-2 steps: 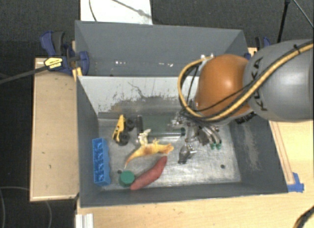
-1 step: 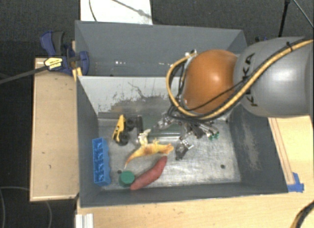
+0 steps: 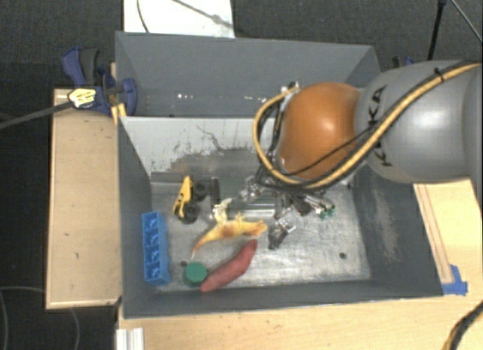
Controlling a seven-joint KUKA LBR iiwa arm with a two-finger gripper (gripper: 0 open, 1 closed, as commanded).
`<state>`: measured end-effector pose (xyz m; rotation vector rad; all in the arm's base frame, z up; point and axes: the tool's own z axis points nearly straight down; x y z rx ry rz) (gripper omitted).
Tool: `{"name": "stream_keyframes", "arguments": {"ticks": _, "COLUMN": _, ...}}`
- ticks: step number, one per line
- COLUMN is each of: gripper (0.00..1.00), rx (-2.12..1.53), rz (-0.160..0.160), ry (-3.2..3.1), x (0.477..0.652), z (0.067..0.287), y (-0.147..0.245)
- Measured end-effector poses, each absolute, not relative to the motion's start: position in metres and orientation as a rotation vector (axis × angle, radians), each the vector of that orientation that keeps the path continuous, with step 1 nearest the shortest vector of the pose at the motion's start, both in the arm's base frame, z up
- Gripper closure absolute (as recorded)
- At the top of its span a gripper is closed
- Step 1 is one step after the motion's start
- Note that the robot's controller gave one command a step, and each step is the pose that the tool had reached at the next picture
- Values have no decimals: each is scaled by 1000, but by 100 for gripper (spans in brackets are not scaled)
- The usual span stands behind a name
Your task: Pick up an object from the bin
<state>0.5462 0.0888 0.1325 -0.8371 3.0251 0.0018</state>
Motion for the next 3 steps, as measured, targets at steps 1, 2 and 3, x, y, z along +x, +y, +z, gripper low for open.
{"name": "stream_keyframes", "arguments": {"ticks": 1, "gripper": 0, "rx": -753, "rz": 0, "ry": 3047, "x": 549, "z": 99, "y": 91}}
{"name": "stream_keyframes", "arguments": {"ticks": 2, "gripper": 100, "rx": -962, "rz": 2, "ry": 2988, "x": 554, "z": 73, "y": 90}}
{"name": "stream_keyframes", "arguments": {"ticks": 3, "gripper": 100, "rx": -961, "rz": 2, "ry": 2988, "x": 554, "z": 73, "y": 90}}
